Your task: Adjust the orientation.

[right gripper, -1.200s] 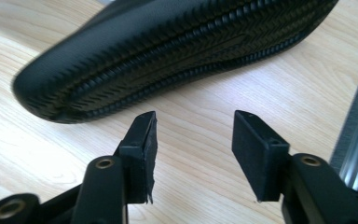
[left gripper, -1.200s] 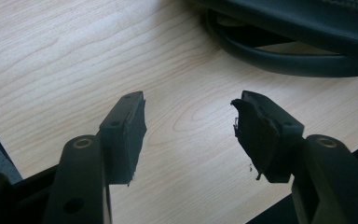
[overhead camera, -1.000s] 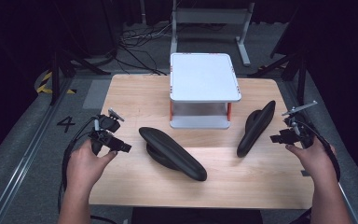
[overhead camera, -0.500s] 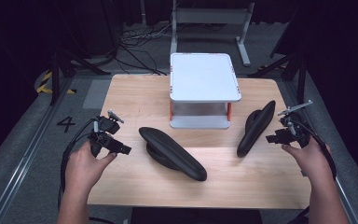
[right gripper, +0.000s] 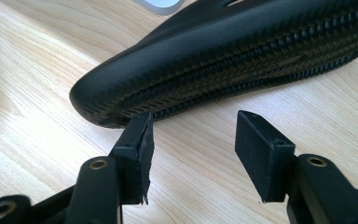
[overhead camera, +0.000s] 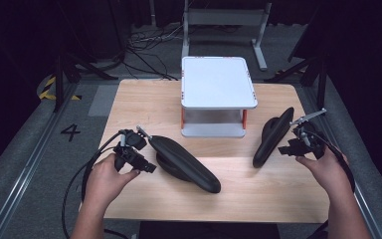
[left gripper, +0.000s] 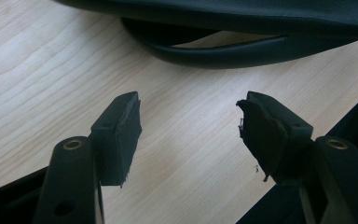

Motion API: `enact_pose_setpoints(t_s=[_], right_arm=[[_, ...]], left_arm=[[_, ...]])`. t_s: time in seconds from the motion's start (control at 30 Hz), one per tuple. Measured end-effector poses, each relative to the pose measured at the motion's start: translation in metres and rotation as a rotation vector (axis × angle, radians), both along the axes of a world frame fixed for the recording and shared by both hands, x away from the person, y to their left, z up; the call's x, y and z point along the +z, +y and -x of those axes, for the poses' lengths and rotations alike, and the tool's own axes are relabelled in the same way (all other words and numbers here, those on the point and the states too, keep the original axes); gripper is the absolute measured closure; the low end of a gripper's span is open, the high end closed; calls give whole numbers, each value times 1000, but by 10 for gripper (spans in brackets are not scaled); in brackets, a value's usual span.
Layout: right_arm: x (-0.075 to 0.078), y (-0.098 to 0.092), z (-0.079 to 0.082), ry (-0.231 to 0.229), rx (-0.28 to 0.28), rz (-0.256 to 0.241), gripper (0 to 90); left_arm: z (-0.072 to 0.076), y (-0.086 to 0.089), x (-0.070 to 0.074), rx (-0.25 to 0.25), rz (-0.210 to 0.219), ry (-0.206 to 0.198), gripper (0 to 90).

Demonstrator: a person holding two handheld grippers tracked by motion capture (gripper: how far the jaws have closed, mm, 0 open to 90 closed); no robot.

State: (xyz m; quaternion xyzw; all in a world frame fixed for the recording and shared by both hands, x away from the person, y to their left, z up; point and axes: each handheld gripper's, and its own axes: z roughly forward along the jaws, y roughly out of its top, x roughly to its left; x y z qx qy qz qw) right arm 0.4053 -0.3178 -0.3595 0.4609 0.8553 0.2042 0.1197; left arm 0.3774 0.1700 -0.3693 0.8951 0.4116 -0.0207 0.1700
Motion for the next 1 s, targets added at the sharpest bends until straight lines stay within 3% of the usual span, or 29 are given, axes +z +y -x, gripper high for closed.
enact_pose_setpoints(t_s=[0.13, 0.23, 0.33, 0.47, 0.57, 0.9, 1.0], right_arm=[[-1, 6, 1, 2, 17, 1, 462], [-3, 7, 1, 9, 29, 5, 461], [-3, 8, 2, 11, 29, 5, 465], [-4, 9, 2, 13, 35, 2, 468], [-4, 9, 3, 16, 36, 5, 469], [-4, 3, 8, 10, 19, 1, 471], [-4, 1, 11, 9, 11, -3, 471]], left_arm=[[-1, -13, -7, -41, -6, -15, 363], [-3, -17, -9, -34, 11, -30, 377], [-3, -20, -9, -45, 15, -39, 607], [-4, -26, -11, -38, -42, -82, 754], [-8, -29, -16, -33, -57, -76, 838], [-13, -41, -19, -42, -72, -84, 895], [-14, -44, -13, -47, -44, -92, 896]])
